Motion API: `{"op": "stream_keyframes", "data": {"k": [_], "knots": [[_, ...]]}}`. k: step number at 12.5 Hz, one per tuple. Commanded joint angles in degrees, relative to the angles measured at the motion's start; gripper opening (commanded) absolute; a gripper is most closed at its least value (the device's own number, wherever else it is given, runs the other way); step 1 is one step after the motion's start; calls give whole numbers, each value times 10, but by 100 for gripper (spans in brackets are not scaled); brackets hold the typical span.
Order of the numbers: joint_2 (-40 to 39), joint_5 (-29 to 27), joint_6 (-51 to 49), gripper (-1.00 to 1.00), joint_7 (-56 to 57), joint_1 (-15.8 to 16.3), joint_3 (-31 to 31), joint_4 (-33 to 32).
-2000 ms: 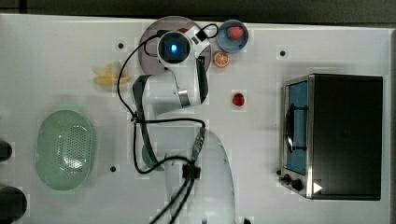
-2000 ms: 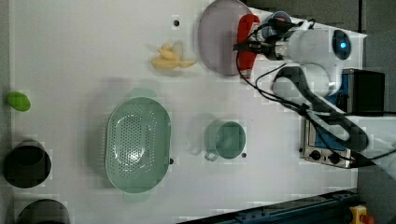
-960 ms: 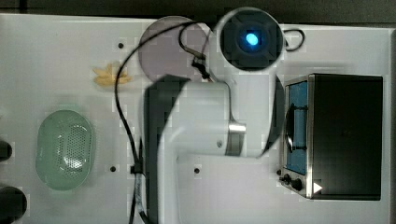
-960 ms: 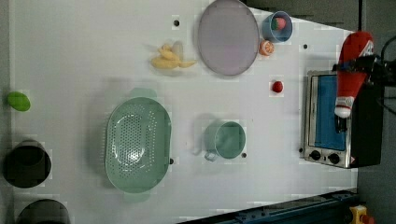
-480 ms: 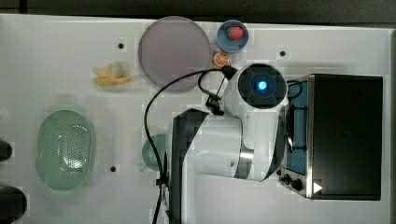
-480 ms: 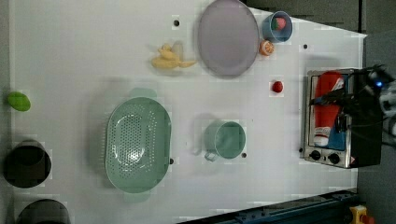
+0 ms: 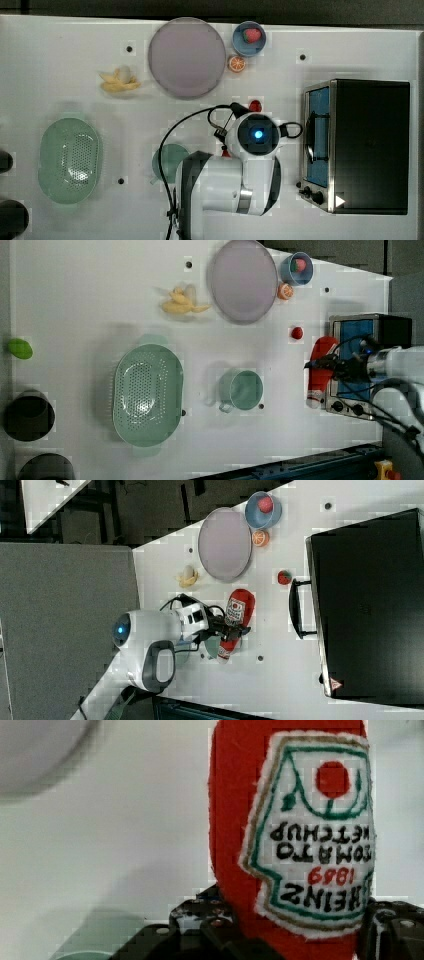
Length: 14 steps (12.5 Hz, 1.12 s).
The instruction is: Pick ketchup from plate and place it on table.
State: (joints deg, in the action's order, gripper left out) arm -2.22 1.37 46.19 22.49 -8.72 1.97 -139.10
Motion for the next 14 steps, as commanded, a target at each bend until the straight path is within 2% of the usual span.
{"op": "stream_keyframes", "data": {"k": [1,4,7,8,12,14], "knots": [[-28,2,81,24,-96,12,25,-10],[-68,2,139,30,-97,12,27,-14],[-89,2,160,91,-97,13,27,-19],[-87,2,161,100,-97,13,28,-19],[-35,1,151,100,-98,13,30,1],[7,0,100,100,-121,13,28,30]]}}
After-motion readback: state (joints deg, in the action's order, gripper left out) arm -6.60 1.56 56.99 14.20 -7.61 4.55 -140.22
